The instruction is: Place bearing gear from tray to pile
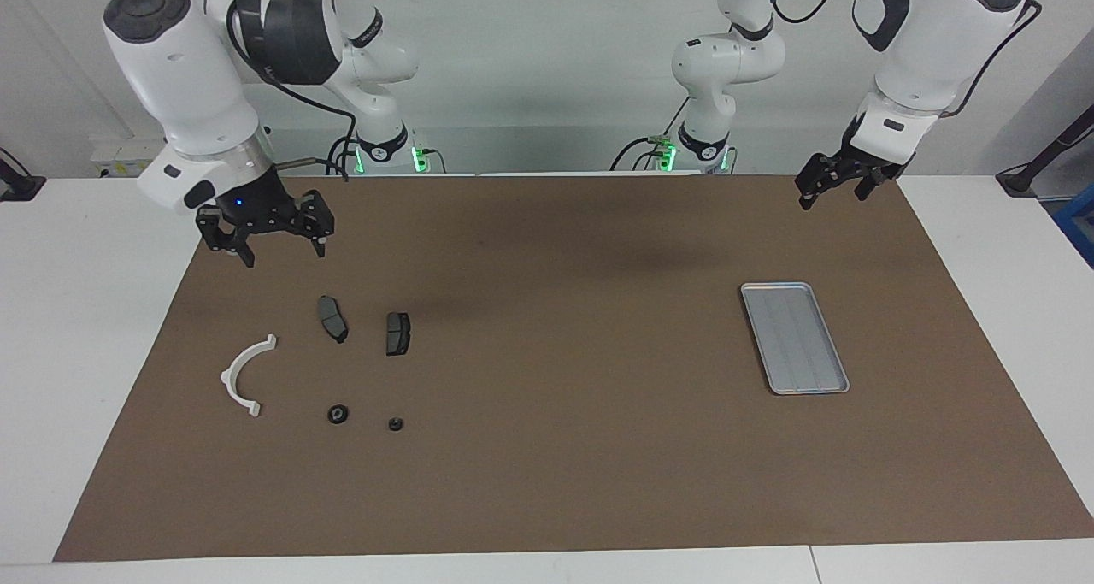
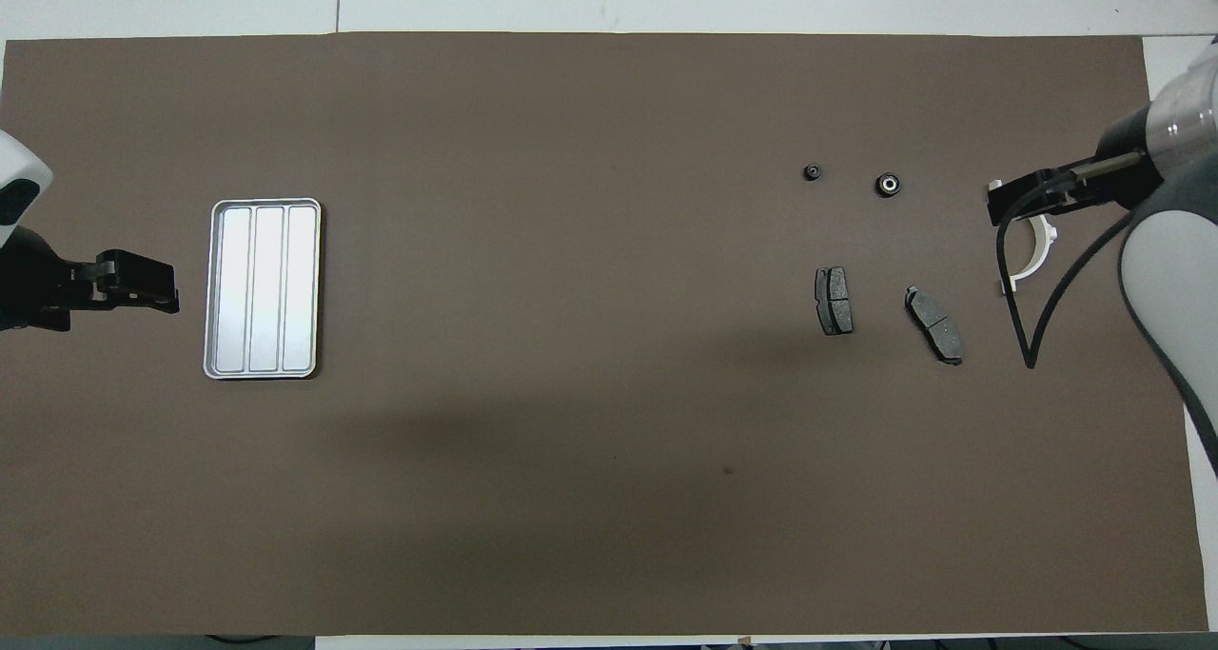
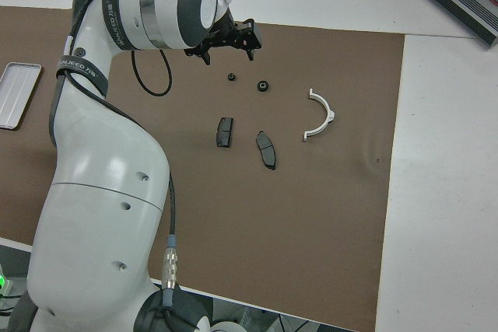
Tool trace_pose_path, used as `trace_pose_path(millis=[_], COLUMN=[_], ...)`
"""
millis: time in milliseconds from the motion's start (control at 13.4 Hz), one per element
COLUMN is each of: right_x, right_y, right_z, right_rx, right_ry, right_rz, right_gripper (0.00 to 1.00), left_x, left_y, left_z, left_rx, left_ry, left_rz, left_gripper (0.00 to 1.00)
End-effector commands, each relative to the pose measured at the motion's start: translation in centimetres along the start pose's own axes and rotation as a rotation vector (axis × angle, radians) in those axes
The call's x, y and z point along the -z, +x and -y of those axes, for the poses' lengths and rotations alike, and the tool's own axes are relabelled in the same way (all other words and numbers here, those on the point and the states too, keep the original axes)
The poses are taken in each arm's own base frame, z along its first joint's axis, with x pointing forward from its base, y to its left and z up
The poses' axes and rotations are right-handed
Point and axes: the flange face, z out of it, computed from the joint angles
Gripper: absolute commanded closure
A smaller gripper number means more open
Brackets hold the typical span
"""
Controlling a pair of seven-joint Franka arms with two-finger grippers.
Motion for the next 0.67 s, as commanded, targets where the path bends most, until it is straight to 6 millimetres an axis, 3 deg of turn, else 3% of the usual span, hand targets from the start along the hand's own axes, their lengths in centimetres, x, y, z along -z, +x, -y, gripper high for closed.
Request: trace_pose_path(millis=[0, 224, 598], right_x=[1.3, 3.1, 5.0], right_y=[-3.9, -5.9, -7.7], right_z=[0.6, 0.3, 0.5], right_rx=[0.012, -0.004, -0.023], right_ry=[0.028, 0.034, 0.021], right_rz=[0.036, 0.074, 0.110], right_gripper=[0.00, 0.00, 0.00], left_x=[0.4, 0.4, 0.4], left_y=[-0.6, -0.6, -0.6], left_z=[0.1, 0.1, 0.1], left_rx=[-0.004, -0.004, -0.004], left_ry=[-0.010, -0.010, -0.010], left_rz=[0.005, 0.005, 0.005], left_gripper=[0.00, 0.00, 0.00])
